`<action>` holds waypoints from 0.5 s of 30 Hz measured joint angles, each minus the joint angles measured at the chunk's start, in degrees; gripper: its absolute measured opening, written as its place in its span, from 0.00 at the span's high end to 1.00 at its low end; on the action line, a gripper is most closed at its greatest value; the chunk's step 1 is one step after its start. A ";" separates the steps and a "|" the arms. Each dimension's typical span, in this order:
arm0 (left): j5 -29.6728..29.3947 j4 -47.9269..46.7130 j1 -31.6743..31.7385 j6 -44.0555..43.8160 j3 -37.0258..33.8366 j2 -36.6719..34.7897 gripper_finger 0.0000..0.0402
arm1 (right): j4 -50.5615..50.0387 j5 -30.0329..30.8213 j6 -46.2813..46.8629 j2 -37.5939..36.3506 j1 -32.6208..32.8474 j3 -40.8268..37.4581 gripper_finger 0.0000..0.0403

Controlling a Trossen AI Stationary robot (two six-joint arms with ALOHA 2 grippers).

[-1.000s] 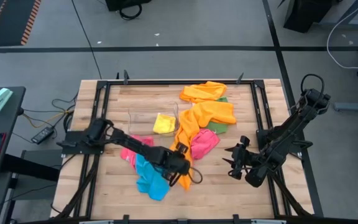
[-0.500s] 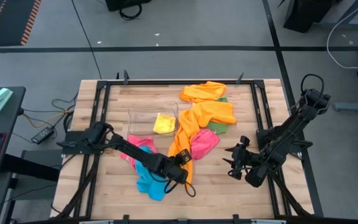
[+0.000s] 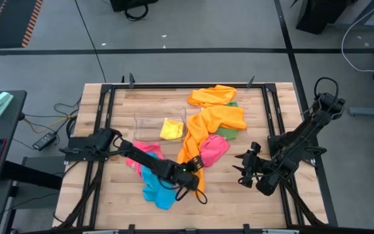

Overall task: Fold microfiber towels
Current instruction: Fold the bottom orange microfiber cloth

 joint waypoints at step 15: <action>-8.30 2.10 -0.28 -6.03 0.00 -0.36 0.98 | 0.24 0.19 0.00 0.00 0.00 0.00 0.50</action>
